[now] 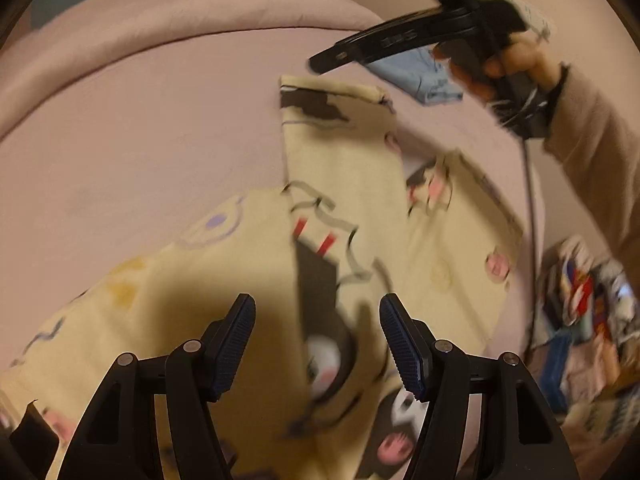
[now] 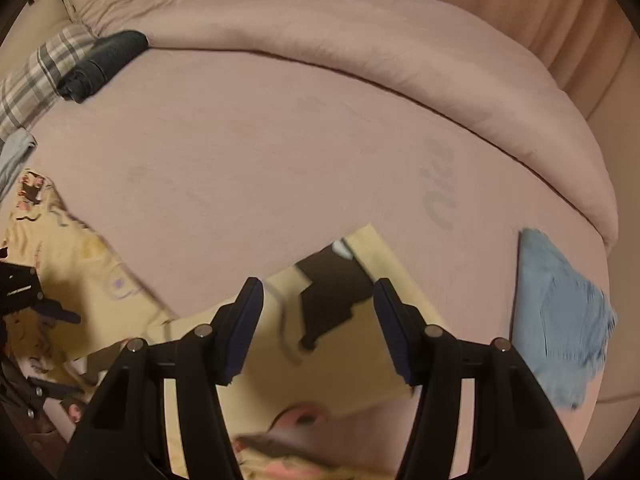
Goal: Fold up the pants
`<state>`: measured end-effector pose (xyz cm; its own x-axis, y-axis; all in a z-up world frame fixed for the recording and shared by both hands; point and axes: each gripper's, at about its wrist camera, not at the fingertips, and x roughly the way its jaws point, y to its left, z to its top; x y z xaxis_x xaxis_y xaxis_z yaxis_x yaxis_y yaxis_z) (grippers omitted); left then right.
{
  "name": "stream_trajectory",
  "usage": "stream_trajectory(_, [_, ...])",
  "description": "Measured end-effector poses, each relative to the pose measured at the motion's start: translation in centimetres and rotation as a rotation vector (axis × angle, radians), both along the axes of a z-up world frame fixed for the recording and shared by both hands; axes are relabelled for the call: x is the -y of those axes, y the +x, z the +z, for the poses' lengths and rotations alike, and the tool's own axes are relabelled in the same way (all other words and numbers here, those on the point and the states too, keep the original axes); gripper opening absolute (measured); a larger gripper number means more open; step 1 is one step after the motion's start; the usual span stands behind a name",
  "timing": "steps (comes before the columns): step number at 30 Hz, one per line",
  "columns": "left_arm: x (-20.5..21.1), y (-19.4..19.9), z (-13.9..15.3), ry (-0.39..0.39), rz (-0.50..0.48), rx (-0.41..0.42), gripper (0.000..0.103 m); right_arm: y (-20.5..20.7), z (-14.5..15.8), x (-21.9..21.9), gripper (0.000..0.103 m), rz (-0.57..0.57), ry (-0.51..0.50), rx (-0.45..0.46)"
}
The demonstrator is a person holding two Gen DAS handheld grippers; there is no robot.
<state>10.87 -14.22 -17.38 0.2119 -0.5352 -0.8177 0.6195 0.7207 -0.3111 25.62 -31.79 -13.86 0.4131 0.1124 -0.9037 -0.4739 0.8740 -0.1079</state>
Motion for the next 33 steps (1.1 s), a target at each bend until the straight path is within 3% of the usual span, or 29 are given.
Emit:
stream_trajectory(9, [3.0,2.0,-1.0,0.037,-0.005,-0.041,0.05,5.2,-3.7,2.4,0.057,0.004,0.021,-0.11])
stream_trajectory(11, [3.2,2.0,-1.3,0.063,-0.002,-0.039,0.032,5.7,-4.6,2.8,0.055,0.007,0.029,-0.139])
stream_trajectory(12, [3.1,1.9,-1.3,0.059,0.0,-0.04,0.028,5.8,-5.1,2.9,0.046,0.012,0.036,-0.164])
stream_trajectory(13, [2.9,1.8,-1.2,0.048,0.0,-0.045,0.018,5.8,-5.4,2.9,0.022,0.023,0.033,-0.177])
stream_trajectory(14, [2.6,2.0,-1.2,0.042,0.003,-0.05,0.008,5.5,-5.9,2.5,0.014,0.048,-0.004,-0.171])
stream_trajectory(18, [2.6,1.9,-1.4,0.035,0.014,-0.044,0.001,4.7,-5.2,2.8,0.001,0.058,-0.001,-0.108])
stream_trajectory(23, [2.3,0.9,0.5,-0.009,0.03,0.005,0.0,2.9,-2.6,3.5,0.001,0.041,0.024,-0.004])
stream_trajectory(27, [3.5,-1.7,3.6,-0.006,-0.045,0.126,0.0,-0.3,1.4,5.5,0.001,0.02,0.1,0.102])
stream_trajectory(33, [5.6,-6.0,6.6,-0.038,-0.178,0.213,0.0,-8.4,7.8,9.8,0.001,-0.061,0.197,0.299])
